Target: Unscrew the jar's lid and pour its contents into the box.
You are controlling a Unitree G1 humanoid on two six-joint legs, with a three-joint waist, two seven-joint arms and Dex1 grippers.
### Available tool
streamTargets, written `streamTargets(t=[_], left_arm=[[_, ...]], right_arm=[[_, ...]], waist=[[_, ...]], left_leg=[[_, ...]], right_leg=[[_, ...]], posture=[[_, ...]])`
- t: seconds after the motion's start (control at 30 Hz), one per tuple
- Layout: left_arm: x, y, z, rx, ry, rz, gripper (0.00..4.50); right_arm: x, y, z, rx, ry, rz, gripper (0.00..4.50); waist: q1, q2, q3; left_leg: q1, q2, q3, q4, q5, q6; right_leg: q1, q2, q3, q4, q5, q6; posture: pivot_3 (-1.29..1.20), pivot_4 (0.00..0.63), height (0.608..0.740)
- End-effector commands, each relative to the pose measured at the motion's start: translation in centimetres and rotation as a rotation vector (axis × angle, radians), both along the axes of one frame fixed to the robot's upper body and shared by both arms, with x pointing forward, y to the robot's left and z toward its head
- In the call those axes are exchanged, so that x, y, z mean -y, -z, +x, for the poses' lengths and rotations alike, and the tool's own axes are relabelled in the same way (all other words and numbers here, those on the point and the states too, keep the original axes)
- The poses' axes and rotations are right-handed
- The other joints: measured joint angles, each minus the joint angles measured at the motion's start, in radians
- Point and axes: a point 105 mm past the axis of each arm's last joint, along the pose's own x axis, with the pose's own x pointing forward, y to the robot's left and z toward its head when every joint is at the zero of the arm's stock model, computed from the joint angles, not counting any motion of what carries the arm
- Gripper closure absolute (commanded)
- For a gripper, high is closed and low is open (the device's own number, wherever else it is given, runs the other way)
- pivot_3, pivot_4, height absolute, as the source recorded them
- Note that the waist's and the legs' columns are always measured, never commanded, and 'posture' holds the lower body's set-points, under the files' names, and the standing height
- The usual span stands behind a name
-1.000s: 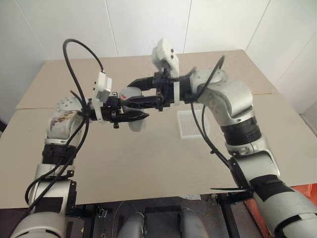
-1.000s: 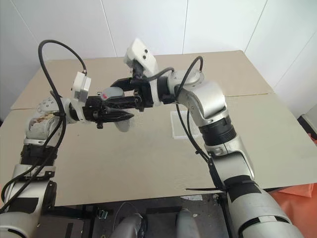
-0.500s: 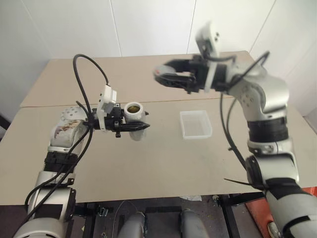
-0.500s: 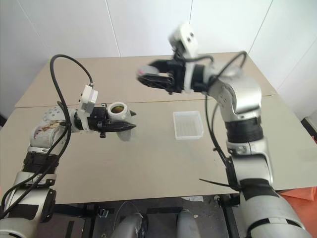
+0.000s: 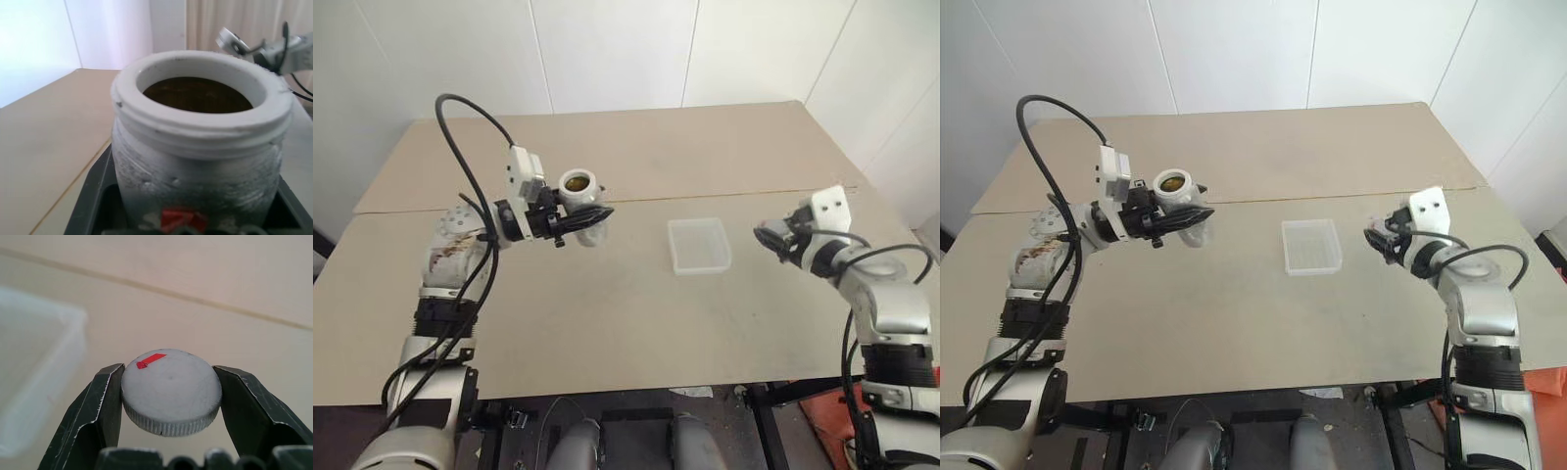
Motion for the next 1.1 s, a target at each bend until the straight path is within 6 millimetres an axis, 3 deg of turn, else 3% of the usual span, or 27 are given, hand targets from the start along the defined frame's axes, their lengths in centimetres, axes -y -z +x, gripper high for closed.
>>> streamTargets(t=[0.03, 0.17, 0.27, 0.43, 0.57, 0.73, 0.83, 0.93, 1.1], left_arm=[[0.6, -1.2, 0.2, 0.064, -0.026, -0.008, 2.54], [1.1, -0.8, 0.3, 0.071, -0.042, 0.018, 2.54], [1.5, -0.6, 0.5, 0.086, -0.063, 0.043, 2.54], [1.9, -0.9, 2.0, 0.168, -0.153, 0.094, 2.54], [4.9, -2.0, 4.1, 0.338, -0.261, 0.163, 2.54], [10.2, -3.3, 6.2, 0.769, -0.358, 0.406, 2.54], [13.5, -3.7, 6.3, 0.996, -0.35, 0.519, 2.54], [16.7, -1.5, 6.0, 1.407, -0.265, 0.792, 2.54], [19.3, 0.6, 5.3, 1.66, -0.19, 0.879, 2.54]], right_arm=[[-0.7, 0.6, 0.6, 0.021, -0.008, -0.017, 1.36], [-1.0, 0.9, 0.7, 0.0, -0.048, -0.019, 0.13], [-0.7, -0.2, 0.1, -0.017, -0.095, -0.027, 0.06], [-1.6, -4.6, -2.5, -0.04, -0.297, 0.005, 0.06], [-2.9, -8.3, -3.7, -0.083, -0.464, 0.178, 0.06], [-4.1, -8.9, -4.4, -0.159, -0.568, 0.2, 0.06], [-4.0, -9.2, -4.3, -0.164, -0.564, 0.201, 0.06], [-3.8, -9.6, -4.5, -0.153, -0.56, 0.195, 0.06], [-3.7, -9.5, -4.9, -0.152, -0.544, 0.189, 0.06]], waist=[[0.0, 0.0, 0.0], [0.005, 0.0, 0.0], [0.006, 0.0, 0.0], [0.01, 0.0, 0.0], [0.014, -0.001, 0.0], [0.035, -0.002, 0.001], [0.041, -0.003, 0.001], [0.047, -0.004, 0.001], [0.049, -0.004, 0.002]], left_leg=[[0.0, 0.0, 0.001, 0.0, 0.0, 0.0], [0.0, 0.0, 0.001, 0.0, 0.0, 0.001], [0.0, 0.0, 0.001, 0.0, -0.001, 0.001], [-0.001, 0.0, 0.001, 0.0, -0.001, 0.001], [0.0, 0.0, 0.003, 0.001, -0.001, 0.002], [-0.003, 0.0, 0.007, 0.001, -0.001, 0.002], [-0.006, -0.002, 0.008, 0.002, -0.002, 0.003], [-0.008, -0.003, 0.009, 0.004, -0.003, 0.005], [-0.009, -0.003, 0.01, 0.005, -0.004, 0.006]], right_leg=[[0.0, 0.0, 0.0, 0.0, 0.0, 0.0], [0.0, 0.0, 0.001, -0.001, 0.0, 0.0], [0.0, 0.0, 0.001, -0.001, 0.0, 0.0], [0.001, 0.0, 0.0, -0.002, 0.0, 0.0], [0.004, 0.0, 0.0, -0.004, 0.0, 0.0], [0.003, 0.0, -0.002, -0.008, 0.001, 0.001], [0.001, -0.002, -0.001, -0.008, 0.001, 0.002], [0.0, -0.003, -0.001, -0.008, 0.001, 0.003], [-0.001, -0.003, 0.0, -0.008, 0.001, 0.005]], posture=[[0.0, 0.15, 0.74], [0.0, 0.15, 0.74], [0.0, 0.15, 0.74], [0.0, 0.15, 0.74], [0.0, 0.15, 0.74], [0.0, 0.15, 0.74], [0.0, 0.15, 0.74], [0.0, 0.15, 0.74], [0.0, 0.15, 0.74]])
